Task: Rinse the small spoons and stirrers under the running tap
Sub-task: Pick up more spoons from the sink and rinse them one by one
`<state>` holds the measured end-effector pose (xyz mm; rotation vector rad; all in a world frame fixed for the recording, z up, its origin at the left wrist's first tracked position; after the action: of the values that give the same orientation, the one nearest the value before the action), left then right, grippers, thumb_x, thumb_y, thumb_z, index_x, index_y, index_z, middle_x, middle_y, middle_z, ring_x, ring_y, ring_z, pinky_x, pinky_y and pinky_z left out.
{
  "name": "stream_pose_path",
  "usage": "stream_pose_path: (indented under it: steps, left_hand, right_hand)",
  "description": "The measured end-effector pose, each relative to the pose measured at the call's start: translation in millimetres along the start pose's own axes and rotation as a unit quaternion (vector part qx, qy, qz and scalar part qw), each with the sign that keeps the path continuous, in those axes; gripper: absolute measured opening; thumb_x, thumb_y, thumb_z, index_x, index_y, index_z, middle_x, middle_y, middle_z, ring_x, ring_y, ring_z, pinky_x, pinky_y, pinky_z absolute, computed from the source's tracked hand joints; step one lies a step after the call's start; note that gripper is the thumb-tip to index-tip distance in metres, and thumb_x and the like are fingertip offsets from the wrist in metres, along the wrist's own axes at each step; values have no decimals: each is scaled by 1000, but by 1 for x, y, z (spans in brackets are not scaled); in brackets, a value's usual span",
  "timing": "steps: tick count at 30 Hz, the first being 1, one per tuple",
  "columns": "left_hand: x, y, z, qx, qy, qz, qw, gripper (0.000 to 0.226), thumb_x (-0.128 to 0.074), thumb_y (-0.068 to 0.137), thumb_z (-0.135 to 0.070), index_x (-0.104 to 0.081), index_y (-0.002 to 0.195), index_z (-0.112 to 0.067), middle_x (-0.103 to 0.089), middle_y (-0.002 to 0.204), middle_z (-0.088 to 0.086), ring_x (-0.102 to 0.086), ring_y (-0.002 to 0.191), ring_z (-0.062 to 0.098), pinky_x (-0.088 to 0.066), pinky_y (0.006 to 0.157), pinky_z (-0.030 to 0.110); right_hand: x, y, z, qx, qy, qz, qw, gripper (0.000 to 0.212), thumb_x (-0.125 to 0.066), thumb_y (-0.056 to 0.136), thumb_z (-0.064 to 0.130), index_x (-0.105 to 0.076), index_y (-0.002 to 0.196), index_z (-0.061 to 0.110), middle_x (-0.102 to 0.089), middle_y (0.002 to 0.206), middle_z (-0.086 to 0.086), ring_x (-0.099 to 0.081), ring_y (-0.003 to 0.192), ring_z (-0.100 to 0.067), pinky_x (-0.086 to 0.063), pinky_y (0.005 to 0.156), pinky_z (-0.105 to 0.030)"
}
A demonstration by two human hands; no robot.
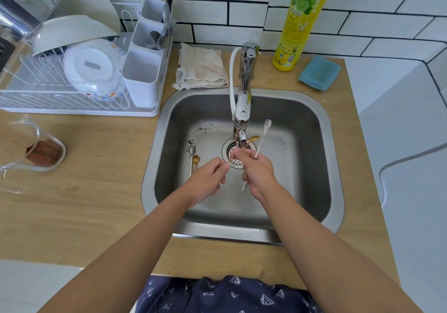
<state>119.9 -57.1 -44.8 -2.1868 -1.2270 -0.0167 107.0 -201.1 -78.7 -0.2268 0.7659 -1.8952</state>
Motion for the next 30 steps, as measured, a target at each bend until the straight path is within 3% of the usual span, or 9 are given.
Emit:
stream_pose_path:
  steps: [3,5,9,14,19,21,23,27,30]
  left_hand:
    - [9,3,-16,-64,169,-64,981,30,-40,104,-38,-60,98,-16,-62,81,-4,-52,66,12,-42,67,32]
    - [8,4,-22,-72,218,-60,972,32,-36,106,-34,-60,97,-17,-66,80,-5,-54,62,11,-41,63,30]
    - [10,8,-19,-40,158,-39,986,32,-36,106,-26,-59,88,-15,-70,70,-5,-53,39,5,-48,56,29]
    - [7,2,-7,-18,48,-4,999,34,-38,105,-27,-63,89,-10,-67,66,-3,-47,39,13,-40,46,20]
    - [4,-2,-3,-3,-4,30,1000,32,-38,104,-29,-62,92,-11,-68,69,-1,-44,40,16,-37,44,23]
    - [2,-4,-1,2,-4,45,999,26,-37,105,-28,-58,100,-13,-71,73,0,-46,41,17,-36,45,25]
    - [-3,-10,3,5,23,68,997,20,-35,106,-27,-52,108,-16,-71,77,2,-48,42,18,-37,45,24]
    - [-7,-22,19,29,49,112,992,19,-34,105,-25,-51,106,-17,-69,74,0,-44,41,13,-37,43,21]
    - [-3,-25,28,39,72,111,990,20,-33,104,-25,-52,101,-19,-64,69,-6,-44,47,11,-38,48,22]
  right_hand:
    - [-1,0,3,6,8,-12,1000,15,-80,90,26,-78,79,16,-73,71,7,-24,40,-6,-26,39,-20]
    - [-3,1,1,-3,8,-22,1000,14,-80,89,27,-78,80,16,-73,71,7,-26,39,-6,-26,39,-20]
    - [-13,-3,-16,-38,-4,11,999,12,-81,88,22,-77,95,13,-59,59,5,-27,41,-7,-26,38,-21]
    - [-3,0,0,-17,-5,12,1000,12,-79,90,23,-78,88,11,-74,73,3,-23,40,-6,-23,39,-20]
    - [1,2,4,-11,10,18,1000,8,-77,90,18,-78,84,13,-59,53,13,-23,38,-5,-23,37,-19]
    - [-11,-5,-7,-23,-41,68,997,4,-81,87,17,-77,89,15,-64,63,8,-29,41,-5,-25,41,-21]
    - [-16,-6,-14,-29,-84,85,992,19,-84,83,16,-74,99,17,-62,61,10,-34,43,-4,-27,42,-21]
    - [-5,5,0,13,-65,29,997,27,-83,85,16,-66,103,26,-54,56,18,-40,47,-1,-32,43,-18]
    - [-4,11,11,69,-67,16,995,10,-80,87,15,-74,95,19,-70,67,15,-49,42,4,-37,44,-9]
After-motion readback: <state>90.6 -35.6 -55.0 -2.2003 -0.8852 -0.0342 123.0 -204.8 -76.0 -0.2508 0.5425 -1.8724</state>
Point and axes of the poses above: each hand's wrist, its own y-axis towards the middle knuckle, its own x-axis out of the back of the hand, z = x × y, the point moved 9 cm from there along y, towards the middle knuckle
